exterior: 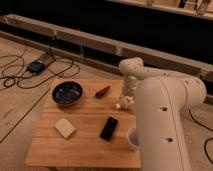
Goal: Place the bottle in the ceramic bowl
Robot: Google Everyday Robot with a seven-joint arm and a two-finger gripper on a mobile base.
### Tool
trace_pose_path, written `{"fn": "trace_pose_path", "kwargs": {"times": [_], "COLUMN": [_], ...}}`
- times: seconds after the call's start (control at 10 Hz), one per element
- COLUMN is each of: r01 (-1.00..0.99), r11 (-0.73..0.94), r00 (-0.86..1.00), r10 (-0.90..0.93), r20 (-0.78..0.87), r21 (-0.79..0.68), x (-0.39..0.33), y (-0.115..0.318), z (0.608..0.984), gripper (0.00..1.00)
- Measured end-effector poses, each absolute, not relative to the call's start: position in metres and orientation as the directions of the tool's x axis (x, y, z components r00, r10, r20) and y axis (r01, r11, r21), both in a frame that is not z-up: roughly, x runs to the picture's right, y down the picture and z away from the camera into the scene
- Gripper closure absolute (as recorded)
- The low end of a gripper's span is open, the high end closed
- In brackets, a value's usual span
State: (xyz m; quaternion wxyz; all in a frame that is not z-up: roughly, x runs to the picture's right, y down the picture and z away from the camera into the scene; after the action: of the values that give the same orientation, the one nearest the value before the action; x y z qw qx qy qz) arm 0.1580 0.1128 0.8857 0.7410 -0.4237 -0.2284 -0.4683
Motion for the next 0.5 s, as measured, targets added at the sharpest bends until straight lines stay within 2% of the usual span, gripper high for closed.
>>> {"fn": "trace_pose_path", "kwargs": {"times": [0.2,0.5], "r01": [0.901,0.895], "r11": [0.174,0.229], "r00": [0.429,0.446], "r10": [-0.506,-0.498], "r20": [0.748,0.744], "r21": [-0.398,-0.384], "x": [0.1589,0.1502], "y": [0.1206,0.1176], "z": [0.8783,0.8817], "gripper": [0.2,0.2]}}
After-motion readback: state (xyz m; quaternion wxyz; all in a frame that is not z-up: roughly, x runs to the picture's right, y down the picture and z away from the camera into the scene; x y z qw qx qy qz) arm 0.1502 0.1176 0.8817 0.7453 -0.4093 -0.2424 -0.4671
